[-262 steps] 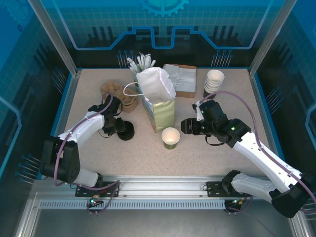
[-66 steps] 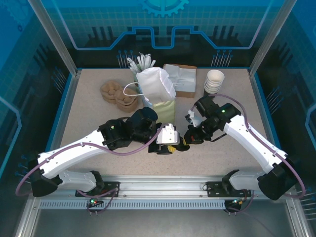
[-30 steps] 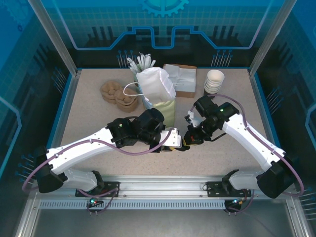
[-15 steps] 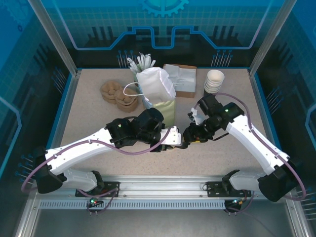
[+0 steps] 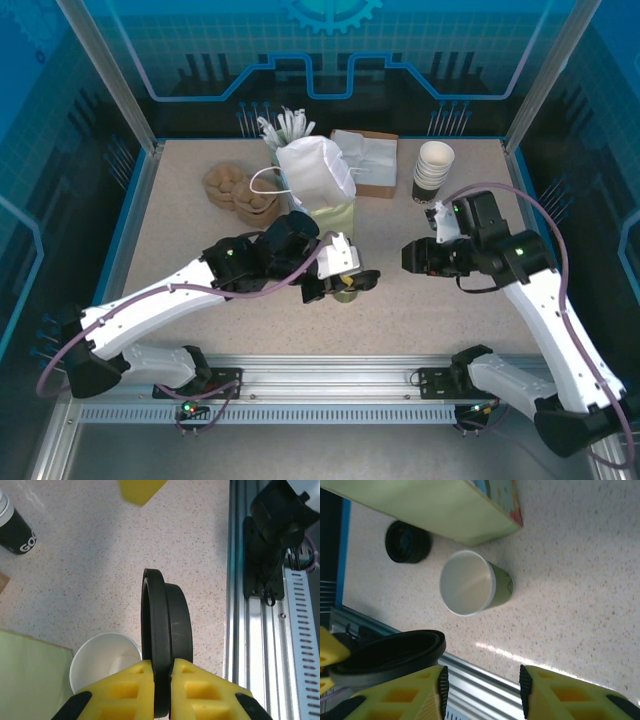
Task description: Pack the takeout coffee
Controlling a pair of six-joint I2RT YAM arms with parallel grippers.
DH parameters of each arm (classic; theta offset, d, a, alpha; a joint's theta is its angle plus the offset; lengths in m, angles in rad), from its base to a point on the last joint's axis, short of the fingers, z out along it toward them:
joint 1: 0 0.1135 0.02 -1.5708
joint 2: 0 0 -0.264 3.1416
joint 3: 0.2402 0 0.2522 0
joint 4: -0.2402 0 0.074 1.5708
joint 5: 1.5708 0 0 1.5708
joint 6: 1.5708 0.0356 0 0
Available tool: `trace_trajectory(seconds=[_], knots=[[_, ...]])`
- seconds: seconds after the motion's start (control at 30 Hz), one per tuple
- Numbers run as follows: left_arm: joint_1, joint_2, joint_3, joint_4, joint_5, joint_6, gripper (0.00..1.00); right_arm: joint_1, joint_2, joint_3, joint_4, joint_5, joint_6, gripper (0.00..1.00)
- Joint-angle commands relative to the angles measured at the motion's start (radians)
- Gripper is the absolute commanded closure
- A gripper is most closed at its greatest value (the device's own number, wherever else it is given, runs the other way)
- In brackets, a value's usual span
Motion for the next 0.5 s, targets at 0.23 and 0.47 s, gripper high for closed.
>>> trace_trajectory(seconds=[0.23, 0.47], knots=[[0.014, -0.100, -0.094, 0.106, -0.032, -0.471, 0.92, -0.024, -0.090, -0.088, 0.151, -0.057, -0.016, 0.57], [0.053, -0.189, -0.227, 0.208, -0.064, -0.745, 0.92, -0.025, -0.105, -0.145, 0.246, -0.134, 0.022, 0.58]])
